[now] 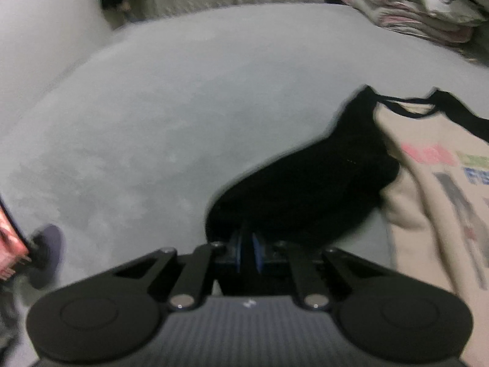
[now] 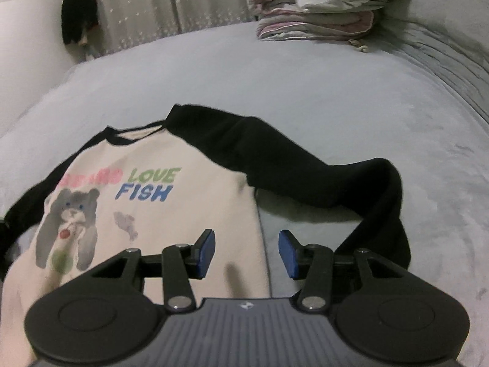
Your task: Fold clothes
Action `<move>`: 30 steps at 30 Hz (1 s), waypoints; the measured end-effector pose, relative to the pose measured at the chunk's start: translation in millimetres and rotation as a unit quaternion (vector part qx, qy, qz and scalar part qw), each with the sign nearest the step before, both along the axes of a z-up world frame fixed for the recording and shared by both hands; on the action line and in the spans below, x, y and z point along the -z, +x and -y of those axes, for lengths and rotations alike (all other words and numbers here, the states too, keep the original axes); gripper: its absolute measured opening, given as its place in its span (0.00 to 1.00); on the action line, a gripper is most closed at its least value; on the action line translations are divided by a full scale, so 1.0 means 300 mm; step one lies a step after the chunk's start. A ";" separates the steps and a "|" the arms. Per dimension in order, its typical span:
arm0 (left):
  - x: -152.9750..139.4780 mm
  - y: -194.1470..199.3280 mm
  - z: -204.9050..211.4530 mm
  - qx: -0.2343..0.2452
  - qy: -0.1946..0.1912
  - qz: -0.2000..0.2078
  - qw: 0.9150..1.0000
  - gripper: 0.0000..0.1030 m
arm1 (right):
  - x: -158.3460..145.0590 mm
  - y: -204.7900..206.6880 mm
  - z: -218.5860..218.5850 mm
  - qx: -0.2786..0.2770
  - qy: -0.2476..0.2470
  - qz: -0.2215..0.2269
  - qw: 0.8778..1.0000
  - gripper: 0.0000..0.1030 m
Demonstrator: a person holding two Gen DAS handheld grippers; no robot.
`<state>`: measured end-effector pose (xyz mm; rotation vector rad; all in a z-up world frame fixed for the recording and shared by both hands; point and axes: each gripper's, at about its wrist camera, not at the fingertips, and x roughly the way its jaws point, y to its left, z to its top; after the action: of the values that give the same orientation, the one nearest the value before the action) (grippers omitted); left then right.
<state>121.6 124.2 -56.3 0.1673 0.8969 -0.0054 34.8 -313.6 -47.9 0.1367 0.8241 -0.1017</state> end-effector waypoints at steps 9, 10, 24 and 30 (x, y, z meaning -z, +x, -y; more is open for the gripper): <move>-0.018 0.078 -0.076 -0.092 0.026 0.063 0.993 0.07 | 0.016 0.013 0.007 0.005 0.001 -0.007 1.000 0.45; -0.021 0.085 -0.078 -0.100 0.033 0.072 0.992 0.07 | 0.018 0.015 0.009 0.007 0.001 -0.008 1.000 0.45; -0.009 0.157 -0.021 -0.146 0.117 0.131 0.974 0.08 | 0.047 0.035 0.008 0.003 -0.011 -0.021 1.000 0.45; -0.006 0.130 -0.050 -0.134 0.079 0.109 0.982 0.22 | 0.042 0.019 0.013 0.000 -0.016 -0.021 1.000 0.47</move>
<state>160.7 139.2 -54.6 0.1906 0.6957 0.3306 40.5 -317.4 -60.3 0.1043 0.8637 -0.1187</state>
